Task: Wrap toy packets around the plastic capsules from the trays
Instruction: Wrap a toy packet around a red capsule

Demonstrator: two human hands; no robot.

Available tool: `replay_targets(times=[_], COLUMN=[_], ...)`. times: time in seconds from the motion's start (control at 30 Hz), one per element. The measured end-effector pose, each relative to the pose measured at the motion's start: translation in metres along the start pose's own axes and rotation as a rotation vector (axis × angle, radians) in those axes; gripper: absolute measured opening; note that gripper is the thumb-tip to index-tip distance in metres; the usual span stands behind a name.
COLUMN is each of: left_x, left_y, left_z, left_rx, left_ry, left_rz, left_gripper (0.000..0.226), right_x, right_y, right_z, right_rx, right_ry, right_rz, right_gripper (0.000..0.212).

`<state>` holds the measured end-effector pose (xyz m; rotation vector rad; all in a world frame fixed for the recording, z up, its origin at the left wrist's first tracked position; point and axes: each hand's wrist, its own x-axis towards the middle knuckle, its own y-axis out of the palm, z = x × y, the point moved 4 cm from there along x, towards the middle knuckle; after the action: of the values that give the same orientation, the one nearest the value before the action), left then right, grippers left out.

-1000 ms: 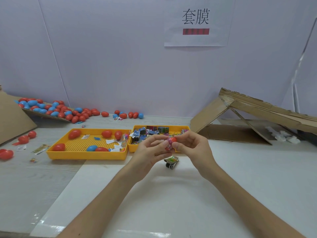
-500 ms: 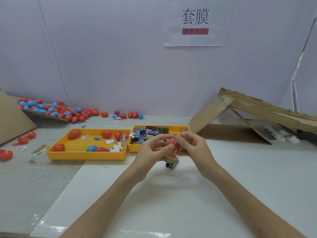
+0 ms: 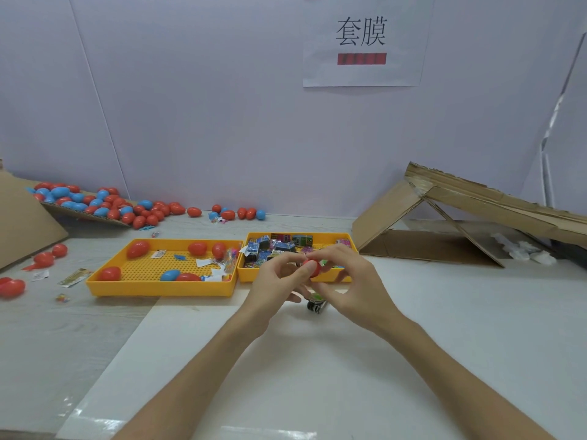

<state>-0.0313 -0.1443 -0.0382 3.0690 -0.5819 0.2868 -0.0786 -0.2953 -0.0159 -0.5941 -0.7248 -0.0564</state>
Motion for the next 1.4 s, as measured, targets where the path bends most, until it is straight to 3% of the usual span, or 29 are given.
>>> replay_targets(times=[0.13, 0.23, 0.3, 0.4, 0.47, 0.57, 0.73, 0.93, 1.07, 1.13, 1.27, 1.33, 1.4], left_x=[0.000, 0.002, 0.003, 0.003, 0.001, -0.005, -0.010, -0.008, -0.006, -0.004, -0.003, -0.005, -0.006], left_y=[0.002, 0.003, 0.001, -0.006, -0.002, 0.009, 0.013, 0.014, 0.013, 0.012, 0.012, 0.011, 0.010], left_z=[0.004, 0.005, 0.005, 0.006, 0.006, 0.010, 0.008, 0.003, 0.005, 0.007, 0.007, 0.007, 0.010], left_rx=[0.062, -0.009, 0.021, 0.371, 0.658, 0.831, 0.916, 0.843, 0.844, 0.852, 0.841, 0.844, 0.823], left_ry=[-0.034, -0.065, -0.036, 0.102, 0.190, 0.213, 0.245, 0.265, 0.282, 0.288, 0.274, 0.273, 0.265], left_rz=[0.038, 0.063, 0.013, -0.116, -0.086, 0.075, 0.115, 0.117, 0.117, 0.106, 0.116, 0.113, 0.097], left_gripper=[0.046, 0.047, 0.035, 0.010, 0.016, 0.035, 0.021, 0.022, 0.024, 0.024, 0.026, 0.027, 0.028], right_x=[0.000, 0.002, 0.004, 0.005, 0.005, 0.004, 0.005, 0.021, 0.045, 0.072, 0.110, 0.100, 0.078], right_y=[0.002, -0.003, -0.008, -0.016, -0.019, -0.022, -0.019, 0.000, 0.011, -0.002, -0.080, -0.095, -0.088], right_z=[-0.004, -0.006, -0.010, -0.019, -0.025, -0.032, -0.030, -0.010, -0.010, -0.015, -0.039, -0.053, -0.067], right_rx=[0.000, 0.082, 0.184, 0.337, 0.414, 0.379, 0.451, 0.622, 0.623, 0.815, 1.333, 1.249, 1.071], right_ry=[0.037, 0.099, 0.166, 0.292, 0.358, 0.414, 0.446, 0.564, 0.715, 0.760, 0.719, 0.773, 0.836], right_rz=[-0.027, -0.091, -0.132, -0.240, -0.284, -0.300, -0.217, 0.052, 0.058, -0.077, -0.683, -0.781, -0.703], right_gripper=[0.044, 0.030, 0.025, 0.025, 0.019, 0.013, 0.017, 0.017, 0.023, 0.027, 0.025, 0.030, 0.025])
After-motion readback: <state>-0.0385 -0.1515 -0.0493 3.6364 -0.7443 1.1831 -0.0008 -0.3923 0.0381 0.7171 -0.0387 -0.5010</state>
